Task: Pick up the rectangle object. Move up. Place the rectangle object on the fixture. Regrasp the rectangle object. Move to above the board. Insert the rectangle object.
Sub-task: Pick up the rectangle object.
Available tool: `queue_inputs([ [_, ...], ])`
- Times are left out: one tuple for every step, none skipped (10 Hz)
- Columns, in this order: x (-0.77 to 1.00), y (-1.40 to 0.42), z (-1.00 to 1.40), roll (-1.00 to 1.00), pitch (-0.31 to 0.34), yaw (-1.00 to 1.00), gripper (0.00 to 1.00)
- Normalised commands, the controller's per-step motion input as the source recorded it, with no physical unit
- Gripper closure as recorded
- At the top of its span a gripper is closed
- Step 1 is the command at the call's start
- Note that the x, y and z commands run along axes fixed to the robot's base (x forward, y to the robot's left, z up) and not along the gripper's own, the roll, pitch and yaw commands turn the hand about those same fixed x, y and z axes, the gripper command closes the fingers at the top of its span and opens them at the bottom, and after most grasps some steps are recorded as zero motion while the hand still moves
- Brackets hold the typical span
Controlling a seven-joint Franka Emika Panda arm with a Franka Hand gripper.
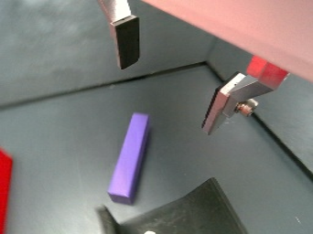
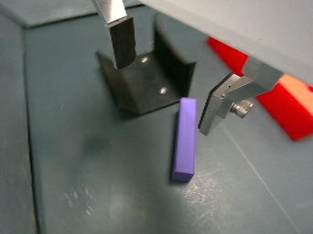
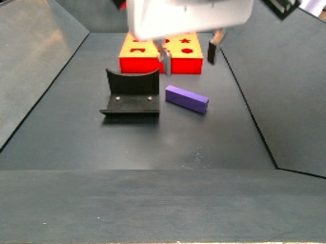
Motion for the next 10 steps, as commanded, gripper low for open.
queue_inputs([
  [0.0,-0.16,-0.73,0.0,-0.02,0.93,0.0],
  [0.01,-0.38,-0.81,0.04,0.0,0.78,0.0],
  [-0.18,-0.47,-0.67,0.0,-0.219,0.41,0.0],
  [0.0,-0.09,-0.52,-0.17,-0.204,0.05,0.0],
  [0.02,-0.1,-0.57,-0.13,-0.147,0.0,0.0],
  [0.0,-0.11,-0.71,-0.06,-0.183,0.0,0.0],
  [0.0,-0.11,-0.75,-0.05,-0.191,0.0,0.0],
  [0.0,-0.08,-0.66,-0.1,-0.184,0.0,0.0],
  [0.0,-0.05,-0.42,-0.14,-0.12,0.0,0.0],
  [0.0,0.0,-0.34,-0.18,-0.21,0.0,0.0],
])
